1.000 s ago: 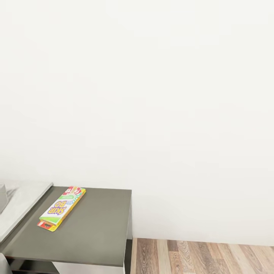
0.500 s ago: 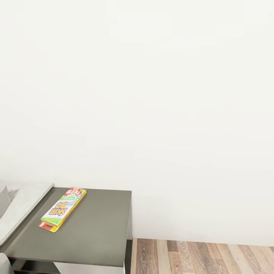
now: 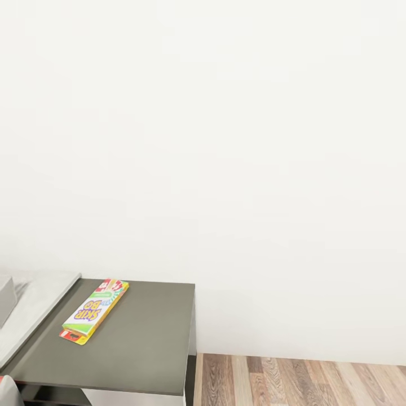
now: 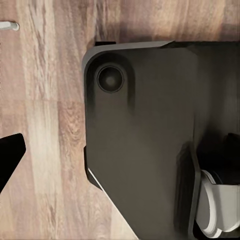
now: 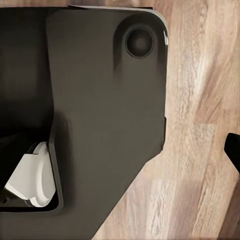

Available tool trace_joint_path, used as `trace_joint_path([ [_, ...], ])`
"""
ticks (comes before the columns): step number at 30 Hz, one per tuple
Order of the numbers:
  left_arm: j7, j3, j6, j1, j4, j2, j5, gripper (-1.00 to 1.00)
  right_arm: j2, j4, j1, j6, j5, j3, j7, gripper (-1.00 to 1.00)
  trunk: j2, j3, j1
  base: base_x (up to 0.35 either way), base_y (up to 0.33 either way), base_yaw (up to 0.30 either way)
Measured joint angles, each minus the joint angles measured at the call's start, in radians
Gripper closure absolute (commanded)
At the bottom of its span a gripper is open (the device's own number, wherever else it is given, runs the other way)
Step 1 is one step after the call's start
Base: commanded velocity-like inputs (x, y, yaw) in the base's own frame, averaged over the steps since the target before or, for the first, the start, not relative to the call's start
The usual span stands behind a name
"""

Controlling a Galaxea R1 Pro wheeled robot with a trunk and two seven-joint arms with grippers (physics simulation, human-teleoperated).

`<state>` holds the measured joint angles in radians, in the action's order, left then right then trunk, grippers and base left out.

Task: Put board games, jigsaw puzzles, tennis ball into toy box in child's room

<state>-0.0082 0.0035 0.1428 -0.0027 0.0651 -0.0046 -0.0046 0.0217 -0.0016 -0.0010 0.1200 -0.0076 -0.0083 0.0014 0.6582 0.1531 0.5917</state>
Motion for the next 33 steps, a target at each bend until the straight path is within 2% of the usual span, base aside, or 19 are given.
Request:
trace_joint_path([
  [6, -0.006, -0.001, -0.024, -0.001, 0.034, 0.004, 0.005, -1.0, -0.002, -0.003, 0.0, 0.015, -0.002, -0.001, 0.0, -1.0, -0.042, -0.019, -0.023, 0.0, 0.0, 0.0],
  [11, -0.007, -0.002, -0.056, -0.001, 0.066, 0.005, 0.005, -1.0, -0.005, -0.008, 0.0, 0.062, -0.016, -0.012, 0.001, -1.0, -0.077, -0.035, -0.042, 0.0, 0.0, 0.0],
  [17, -0.024, 0.001, -0.157, -0.002, 0.17, 0.026, 0.008, -1.0, -0.006, -0.014, -0.005, 0.107, -0.047, -0.034, 0.006, -1.0, -0.119, -0.054, -0.065, 0.0, 0.0, 0.0],
  [22, -0.121, 0.005, -0.277, -0.002, 0.283, 0.055, 0.01, -1.0, -0.006, -0.053, -0.02, 0.108, -0.056, -0.039, 0.007, -1.0, -0.155, -0.07, -0.085, 0.0, 0.0, 0.0],
  [23, -0.166, 0.005, -0.321, -0.002, 0.322, 0.066, 0.011, -1.0, -0.006, -0.073, -0.023, 0.104, -0.058, -0.039, 0.006, -1.0, -0.162, -0.073, -0.088, 0.0, 0.0, 0.0],
  [25, -0.212, 0.006, -0.365, -0.002, 0.362, 0.078, 0.01, -1.0, -0.006, -0.093, -0.025, 0.098, -0.06, -0.04, 0.006, -1.0, -0.176, -0.079, -0.096, 0.0, 0.0, 0.0],
  [26, -0.253, 0.007, -0.406, -0.002, 0.399, 0.09, 0.01, -1.0, -0.006, -0.111, -0.027, 0.09, -0.061, -0.041, 0.005, -1.0, -0.183, -0.082, -0.1, 0.0, 0.0, 0.0],
  [29, -0.304, 0.007, -0.462, -0.002, 0.453, 0.114, 0.01, -1.0, -0.007, -0.136, -0.029, 0.073, -0.067, -0.042, 0.005, -1.0, -0.204, -0.092, -0.111, 0.0, 0.0, 0.0],
  [30, -0.33, 0.007, -0.494, -0.002, 0.486, 0.131, 0.011, -1.0, -0.007, -0.152, -0.03, 0.058, -0.076, -0.042, 0.005, -1.0, -0.211, -0.095, -0.115, 0.0, 0.0, 0.0],
  [33, -0.376, 0.009, -0.554, -0.002, 0.543, 0.162, 0.012, -1.0, -0.007, -0.191, -0.031, 0.02, -0.107, -0.041, 0.005, -1.0, -0.232, -0.104, -0.127, 0.0, 0.0, 0.0],
])
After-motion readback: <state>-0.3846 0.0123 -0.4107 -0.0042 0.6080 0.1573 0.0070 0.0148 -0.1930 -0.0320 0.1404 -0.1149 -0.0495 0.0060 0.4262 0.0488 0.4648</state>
